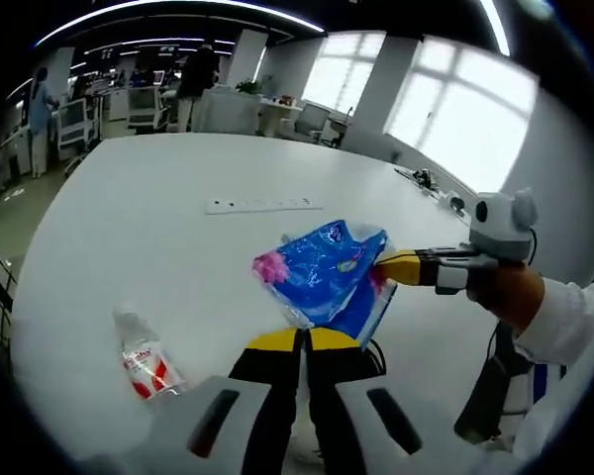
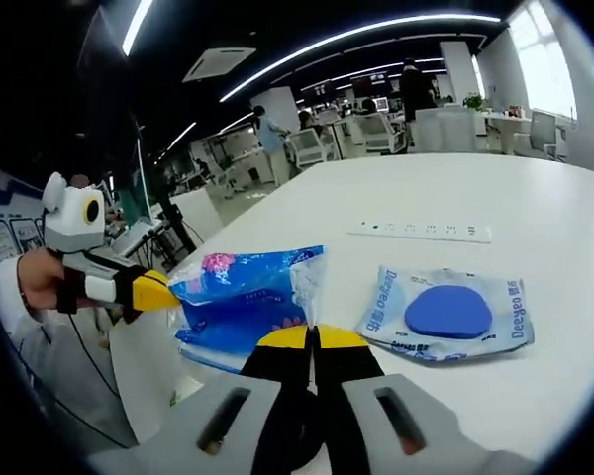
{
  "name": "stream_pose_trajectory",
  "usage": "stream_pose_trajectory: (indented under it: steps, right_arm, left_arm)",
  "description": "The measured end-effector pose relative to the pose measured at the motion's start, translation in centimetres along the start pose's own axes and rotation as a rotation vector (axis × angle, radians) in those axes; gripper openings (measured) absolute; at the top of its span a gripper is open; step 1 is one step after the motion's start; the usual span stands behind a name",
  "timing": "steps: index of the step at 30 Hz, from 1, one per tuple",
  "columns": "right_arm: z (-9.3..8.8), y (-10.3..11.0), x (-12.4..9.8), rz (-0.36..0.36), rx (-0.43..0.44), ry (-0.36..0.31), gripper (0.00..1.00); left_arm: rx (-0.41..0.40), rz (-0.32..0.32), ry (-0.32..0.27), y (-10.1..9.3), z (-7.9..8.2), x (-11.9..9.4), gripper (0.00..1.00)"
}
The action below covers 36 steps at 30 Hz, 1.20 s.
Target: Arrange the tabletop items into an orderly group along one side of the table until the central work area is clear of visible clutter.
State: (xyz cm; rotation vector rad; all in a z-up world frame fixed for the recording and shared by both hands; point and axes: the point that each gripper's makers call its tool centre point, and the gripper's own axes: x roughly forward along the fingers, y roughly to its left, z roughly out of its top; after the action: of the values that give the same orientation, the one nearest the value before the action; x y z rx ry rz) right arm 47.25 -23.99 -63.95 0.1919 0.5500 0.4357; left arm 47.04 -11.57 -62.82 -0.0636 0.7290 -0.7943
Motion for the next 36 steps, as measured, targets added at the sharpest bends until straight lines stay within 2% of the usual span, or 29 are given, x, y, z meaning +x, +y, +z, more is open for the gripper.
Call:
stream_pose_trajectory:
  steps: [7, 15, 26, 36]
  right_arm:
    - [0.8, -0.9, -1.6, -0.025, 0.007, -0.029, 0.00]
    - [2.0, -2.5, -3.8, -0.064, 0.014, -0.069, 0.00]
    - [3.0, -5.2, -7.9, -0.126, 0.028, -0.126, 0.00]
    - [3.0, -8.3, -11.7, -0.185, 0.042, -0.154, 0.00]
  left_arm:
    - [0.005, -0.029, -0.017, -1.5, 1.3, 0.4, 0.00]
    - [0.059, -0.068, -0.025, -3.9, 3.1, 1.4, 0.00]
    - [0.082, -0.131, -0.028, -8.0, 4.8, 3.2, 0.00]
    - [0.105, -0.190, -0.030, -12.3, 5.9, 5.4, 0.00]
